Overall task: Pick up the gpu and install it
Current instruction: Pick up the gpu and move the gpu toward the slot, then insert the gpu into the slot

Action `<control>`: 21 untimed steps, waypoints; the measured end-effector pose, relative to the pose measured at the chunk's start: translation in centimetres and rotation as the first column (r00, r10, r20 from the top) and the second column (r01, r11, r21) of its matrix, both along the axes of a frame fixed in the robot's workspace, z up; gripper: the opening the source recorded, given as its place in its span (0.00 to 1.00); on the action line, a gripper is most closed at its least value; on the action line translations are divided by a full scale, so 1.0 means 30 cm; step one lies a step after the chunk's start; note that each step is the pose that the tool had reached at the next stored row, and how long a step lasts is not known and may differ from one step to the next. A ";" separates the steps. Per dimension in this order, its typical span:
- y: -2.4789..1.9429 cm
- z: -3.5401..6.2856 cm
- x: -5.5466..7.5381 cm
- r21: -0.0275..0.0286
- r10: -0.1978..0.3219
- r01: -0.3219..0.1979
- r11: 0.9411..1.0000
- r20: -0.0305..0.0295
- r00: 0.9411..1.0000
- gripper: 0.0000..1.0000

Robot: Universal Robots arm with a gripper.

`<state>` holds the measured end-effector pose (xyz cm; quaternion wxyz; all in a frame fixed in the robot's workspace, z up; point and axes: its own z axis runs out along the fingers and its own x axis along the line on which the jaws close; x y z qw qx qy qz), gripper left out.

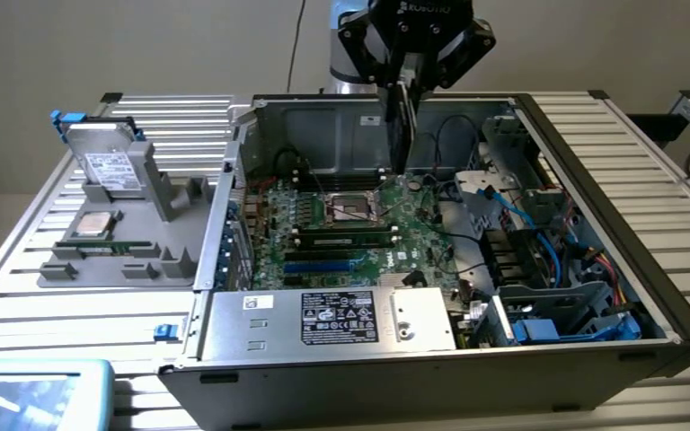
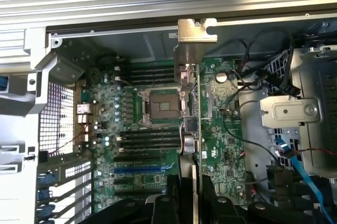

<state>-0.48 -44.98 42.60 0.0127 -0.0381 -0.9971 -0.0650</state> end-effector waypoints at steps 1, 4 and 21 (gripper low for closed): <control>0.002 -0.002 0.006 0.000 0.001 -0.001 1.000 0.000 1.000 0.28; 0.009 -0.007 0.023 0.000 0.005 -0.005 1.000 0.000 1.000 0.28; 0.009 -0.007 0.024 0.003 0.203 -0.203 0.979 -0.001 0.979 0.28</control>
